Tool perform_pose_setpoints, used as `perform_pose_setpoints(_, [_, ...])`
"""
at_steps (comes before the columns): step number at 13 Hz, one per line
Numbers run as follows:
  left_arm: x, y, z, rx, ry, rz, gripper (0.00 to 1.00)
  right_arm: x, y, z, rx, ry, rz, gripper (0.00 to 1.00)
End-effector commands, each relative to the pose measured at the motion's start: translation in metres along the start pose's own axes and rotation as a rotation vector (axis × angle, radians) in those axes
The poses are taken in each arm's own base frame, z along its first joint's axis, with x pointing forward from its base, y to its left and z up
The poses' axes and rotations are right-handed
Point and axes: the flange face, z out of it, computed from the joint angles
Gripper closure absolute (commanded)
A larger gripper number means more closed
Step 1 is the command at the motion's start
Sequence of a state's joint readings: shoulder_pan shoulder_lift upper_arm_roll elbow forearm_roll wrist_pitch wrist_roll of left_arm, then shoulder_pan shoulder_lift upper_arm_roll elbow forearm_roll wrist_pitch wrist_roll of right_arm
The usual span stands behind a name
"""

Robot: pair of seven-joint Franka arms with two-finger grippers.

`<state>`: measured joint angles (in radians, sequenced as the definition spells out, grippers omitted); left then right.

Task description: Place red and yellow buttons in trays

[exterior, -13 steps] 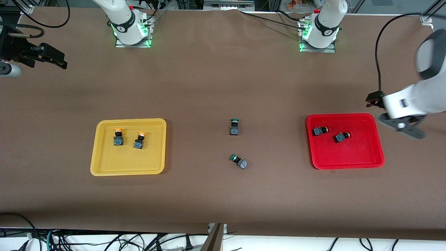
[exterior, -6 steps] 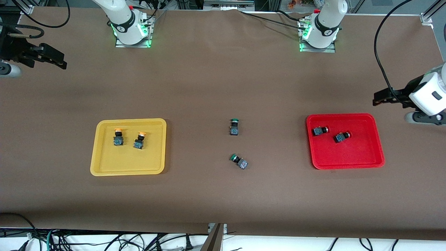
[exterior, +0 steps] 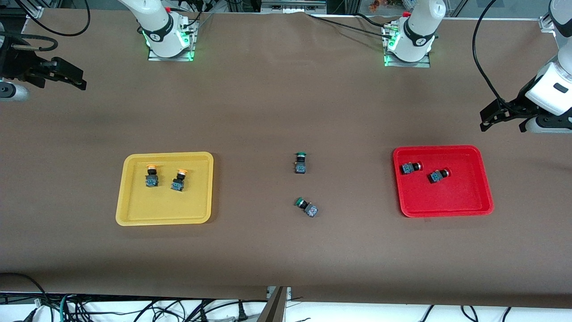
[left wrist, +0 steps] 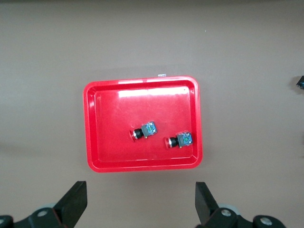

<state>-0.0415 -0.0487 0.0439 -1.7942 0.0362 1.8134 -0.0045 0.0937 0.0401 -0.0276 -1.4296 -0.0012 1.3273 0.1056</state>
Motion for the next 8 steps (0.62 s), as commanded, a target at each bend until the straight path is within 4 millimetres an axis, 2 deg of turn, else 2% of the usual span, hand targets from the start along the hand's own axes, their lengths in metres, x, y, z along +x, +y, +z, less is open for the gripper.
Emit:
perform_pose_setpoints(1, [0.0132, 0.0032, -0.0035, -0.016, -0.033, -0.016, 0.0, -0.0023, 0.0019, -0.0017, -0.003, 0.008, 0.001, 0.0])
perform_pose_setpoints(8, [0.0144, 0.0061, -0.0026, -0.017, -0.048, -0.013, 0.0, -0.0012, 0.0044, -0.0012, -0.004, 0.009, 0.002, 0.0])
